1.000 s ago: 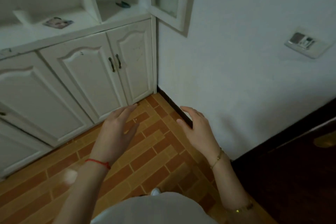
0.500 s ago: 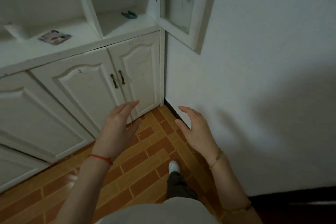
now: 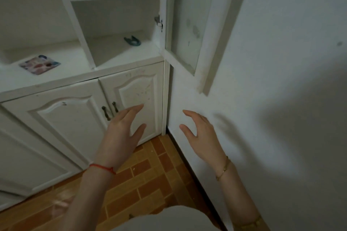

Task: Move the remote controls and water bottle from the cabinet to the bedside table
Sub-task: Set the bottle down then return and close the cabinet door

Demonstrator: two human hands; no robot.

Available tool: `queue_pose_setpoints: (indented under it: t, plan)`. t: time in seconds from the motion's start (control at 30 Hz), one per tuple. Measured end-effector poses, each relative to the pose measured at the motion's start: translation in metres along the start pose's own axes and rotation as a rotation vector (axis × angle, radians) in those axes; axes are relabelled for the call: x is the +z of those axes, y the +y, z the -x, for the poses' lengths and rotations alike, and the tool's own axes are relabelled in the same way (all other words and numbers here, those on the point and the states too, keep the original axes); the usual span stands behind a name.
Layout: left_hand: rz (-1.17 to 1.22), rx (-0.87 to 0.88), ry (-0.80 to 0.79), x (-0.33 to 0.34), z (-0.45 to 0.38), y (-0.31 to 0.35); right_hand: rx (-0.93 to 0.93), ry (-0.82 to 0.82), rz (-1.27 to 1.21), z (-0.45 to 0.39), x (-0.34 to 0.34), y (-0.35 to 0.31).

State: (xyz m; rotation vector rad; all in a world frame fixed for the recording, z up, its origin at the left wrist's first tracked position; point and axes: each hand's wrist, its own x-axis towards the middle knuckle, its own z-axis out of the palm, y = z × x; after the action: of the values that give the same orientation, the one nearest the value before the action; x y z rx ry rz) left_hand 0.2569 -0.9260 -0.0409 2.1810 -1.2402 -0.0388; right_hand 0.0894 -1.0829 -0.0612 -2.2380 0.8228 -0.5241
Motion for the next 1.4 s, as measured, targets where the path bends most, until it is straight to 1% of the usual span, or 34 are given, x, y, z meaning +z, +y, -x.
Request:
queue_pose_setpoints:
  t: [0.13,0.4,0.5,0.63,0.73,0.8,0.87,1.07,1.23,1.4]
  plan:
    - [0.010,0.010,-0.006,0.014,-0.035,0.007,-0.011,0.047,-0.005,-0.034,-0.013,0.008]
    - [0.021,0.095,-0.019,0.025,-0.092,0.012,-0.025,0.115,-0.011,-0.074,-0.029,0.015]
    - [0.037,0.172,-0.019,0.022,-0.120,0.023,-0.054,0.212,-0.003,-0.086,-0.046,0.007]
    - [0.073,0.300,0.034,0.009,-0.171,0.053,-0.121,0.394,-0.022,-0.111,-0.087,-0.013]
    - [0.099,0.411,0.118,-0.007,-0.213,0.083,-0.181,0.536,-0.022,-0.136,-0.123,-0.030]
    - [0.123,0.480,0.177,-0.021,-0.241,0.105,-0.259,0.633,-0.002,-0.154,-0.147,-0.040]
    - [0.151,0.525,0.236,-0.035,-0.264,0.126,-0.316,0.692,0.006,-0.172,-0.169,-0.049]
    - [0.214,0.585,0.369,-0.060,-0.313,0.173,-0.408,0.795,-0.022,-0.217,-0.218,-0.081]
    - [0.267,0.610,0.398,-0.056,-0.327,0.190,-0.472,0.837,-0.033,-0.241,-0.236,-0.099]
    - [0.249,0.617,0.385,-0.045,-0.335,0.192,-0.490,0.808,-0.039,-0.254,-0.236,-0.107]
